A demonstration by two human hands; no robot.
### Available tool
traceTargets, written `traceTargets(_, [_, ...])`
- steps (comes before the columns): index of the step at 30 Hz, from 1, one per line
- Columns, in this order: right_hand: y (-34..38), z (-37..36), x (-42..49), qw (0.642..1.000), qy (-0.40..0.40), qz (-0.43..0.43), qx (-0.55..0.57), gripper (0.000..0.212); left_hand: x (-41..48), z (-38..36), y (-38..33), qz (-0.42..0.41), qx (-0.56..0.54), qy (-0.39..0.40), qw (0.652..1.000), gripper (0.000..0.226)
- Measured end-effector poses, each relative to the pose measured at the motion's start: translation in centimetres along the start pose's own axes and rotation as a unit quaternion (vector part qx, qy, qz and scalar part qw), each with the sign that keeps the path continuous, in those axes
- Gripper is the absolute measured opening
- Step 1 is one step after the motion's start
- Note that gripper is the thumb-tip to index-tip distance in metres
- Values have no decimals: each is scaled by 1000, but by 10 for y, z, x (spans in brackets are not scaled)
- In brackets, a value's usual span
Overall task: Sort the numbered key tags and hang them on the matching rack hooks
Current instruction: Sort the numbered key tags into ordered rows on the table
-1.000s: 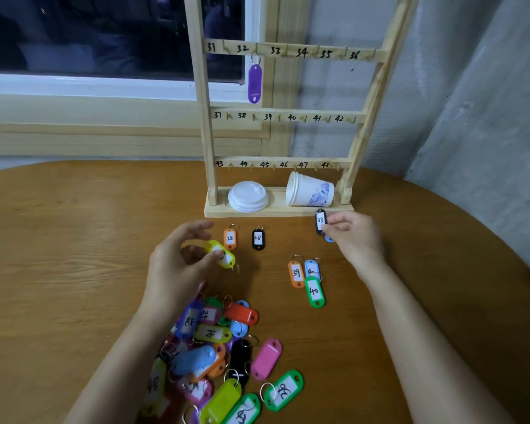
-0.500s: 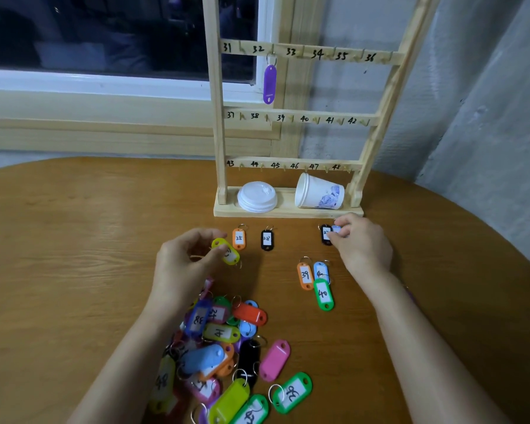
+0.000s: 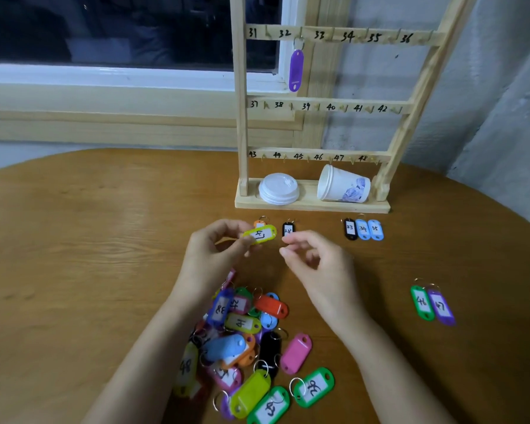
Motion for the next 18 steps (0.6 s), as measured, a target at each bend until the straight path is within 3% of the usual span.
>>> traceTargets(5, [0,2,-1,995,15,-41,88,12,-1,-3,2,36,-48,24,998,8])
traceTargets(11, [-1,2,-4,975,21,-112,191,11,-7,-13,-1,45,8,119,992,23])
traceTargets(13, [-2,6,-3,969,5,-128,212,12,-5,-4,-4,28,34,97,994,17])
traceTargets(18, [-4,16,-1,962,-9,-143,232,17,7,43,-5,18,94,-50,994,9])
Point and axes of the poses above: each hand's wrist, its own x-axis towards the middle knuckle, its own z-axis out of the back of the hand, y = z × x, the point moved 4 cm from there along x, towards the middle knuckle
